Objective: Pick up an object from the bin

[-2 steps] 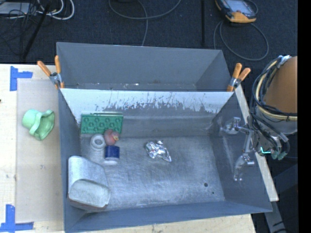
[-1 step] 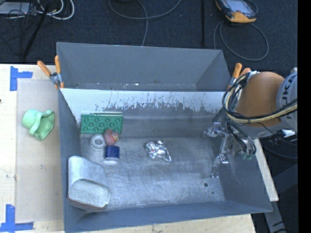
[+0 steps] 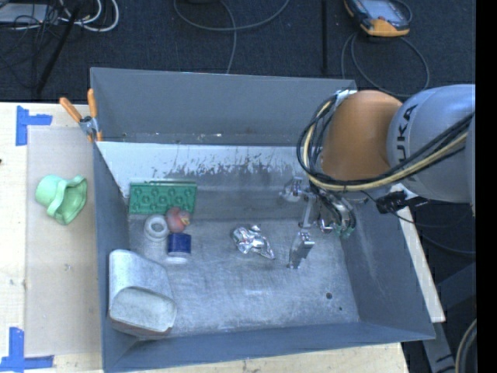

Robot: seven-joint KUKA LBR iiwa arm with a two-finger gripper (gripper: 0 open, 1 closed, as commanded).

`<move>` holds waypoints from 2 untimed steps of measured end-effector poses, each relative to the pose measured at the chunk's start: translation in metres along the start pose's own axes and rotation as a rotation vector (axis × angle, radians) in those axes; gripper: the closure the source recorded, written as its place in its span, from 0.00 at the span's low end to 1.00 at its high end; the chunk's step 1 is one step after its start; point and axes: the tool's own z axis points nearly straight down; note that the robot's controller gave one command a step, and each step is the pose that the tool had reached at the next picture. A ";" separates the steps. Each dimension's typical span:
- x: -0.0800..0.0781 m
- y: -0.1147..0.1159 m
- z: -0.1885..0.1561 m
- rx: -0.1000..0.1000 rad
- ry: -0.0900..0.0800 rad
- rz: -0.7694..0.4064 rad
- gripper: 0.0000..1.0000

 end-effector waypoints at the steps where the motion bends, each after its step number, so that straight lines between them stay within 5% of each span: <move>1: -0.018 0.064 0.058 0.002 0.003 -0.052 0.00; 2: -0.020 0.062 0.053 0.003 -0.005 -0.050 1.00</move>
Offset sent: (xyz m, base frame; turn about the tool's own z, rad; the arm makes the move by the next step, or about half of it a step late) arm 0.0211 0.0590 -0.0557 -0.0456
